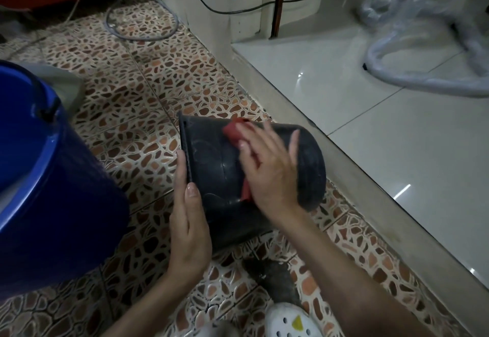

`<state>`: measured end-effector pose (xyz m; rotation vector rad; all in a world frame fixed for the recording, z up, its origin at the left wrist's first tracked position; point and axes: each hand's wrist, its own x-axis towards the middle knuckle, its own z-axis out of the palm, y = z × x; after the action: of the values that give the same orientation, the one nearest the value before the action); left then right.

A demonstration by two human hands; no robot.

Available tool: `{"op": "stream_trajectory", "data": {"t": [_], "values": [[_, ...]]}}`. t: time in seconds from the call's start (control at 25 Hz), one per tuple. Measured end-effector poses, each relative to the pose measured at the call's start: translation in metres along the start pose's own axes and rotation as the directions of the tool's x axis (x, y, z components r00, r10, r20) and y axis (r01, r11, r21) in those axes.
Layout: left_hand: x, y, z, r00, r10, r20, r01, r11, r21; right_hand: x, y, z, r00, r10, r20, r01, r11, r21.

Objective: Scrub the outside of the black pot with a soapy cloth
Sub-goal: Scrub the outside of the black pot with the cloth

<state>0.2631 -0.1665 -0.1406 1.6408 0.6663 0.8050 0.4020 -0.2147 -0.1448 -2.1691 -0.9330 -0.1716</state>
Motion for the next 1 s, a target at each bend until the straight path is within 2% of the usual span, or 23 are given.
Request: {"op": "stream_trajectory", "data": {"t": [0.16,0.28,0.32,0.36,0.4,0.44,0.48,0.56,0.64,0.72,0.8,0.92,1.0], "values": [[-0.001,0.007,-0.006,1.000,0.012,0.007,-0.012,1.000,-0.015,0.009,0.077,-0.028,0.947,0.307,-0.096,-0.304,0.952,0.046],[0.038,0.024,-0.011,0.979,-0.188,-0.074,0.191,0.981,0.037,0.005,0.083,-0.043,0.841,0.484,-0.243,-0.442,0.873,0.209],[0.063,0.026,-0.011,0.947,-0.310,-0.083,0.314,0.949,0.042,0.004,0.071,-0.044,0.816,0.504,-0.281,-0.438,0.858,0.268],[0.090,0.029,-0.011,0.886,-0.459,-0.065,0.460,0.888,0.005,0.002,0.053,-0.042,0.825,0.481,-0.295,-0.392,0.865,0.314],[0.111,0.033,-0.009,0.818,-0.575,-0.014,0.574,0.817,-0.047,0.001,0.031,-0.038,0.868,0.405,-0.286,-0.307,0.892,0.333],[0.123,0.037,-0.004,0.781,-0.624,0.027,0.624,0.777,-0.080,-0.002,0.007,-0.032,0.926,0.274,-0.260,-0.186,0.929,0.319],[0.124,0.039,0.001,0.785,-0.618,0.039,0.619,0.781,-0.087,-0.008,-0.013,-0.022,0.972,0.116,-0.204,-0.059,0.962,0.266],[0.113,0.041,0.007,0.841,-0.540,0.019,0.540,0.839,-0.070,-0.022,-0.028,-0.004,0.993,-0.115,-0.041,0.118,0.990,0.077],[0.102,0.038,0.008,0.866,-0.500,0.006,0.497,0.860,-0.114,-0.028,-0.010,0.002,0.990,-0.139,0.026,0.140,0.988,-0.065],[0.095,0.035,0.004,0.879,-0.477,0.003,0.472,0.870,-0.138,-0.035,0.021,-0.004,1.000,-0.024,-0.018,0.022,0.994,-0.103],[0.090,0.034,0.002,0.894,-0.448,0.012,0.446,0.886,-0.126,-0.036,0.052,-0.013,0.985,0.151,-0.080,-0.155,0.986,-0.054],[0.074,0.038,0.003,0.918,-0.396,-0.009,0.389,0.907,-0.163,-0.016,0.079,-0.028,0.917,0.360,-0.173,-0.360,0.932,0.033],[0.064,0.036,0.002,0.941,-0.339,-0.019,0.334,0.933,-0.131,-0.002,0.070,-0.034,0.850,0.478,-0.220,-0.447,0.877,0.176]]}}
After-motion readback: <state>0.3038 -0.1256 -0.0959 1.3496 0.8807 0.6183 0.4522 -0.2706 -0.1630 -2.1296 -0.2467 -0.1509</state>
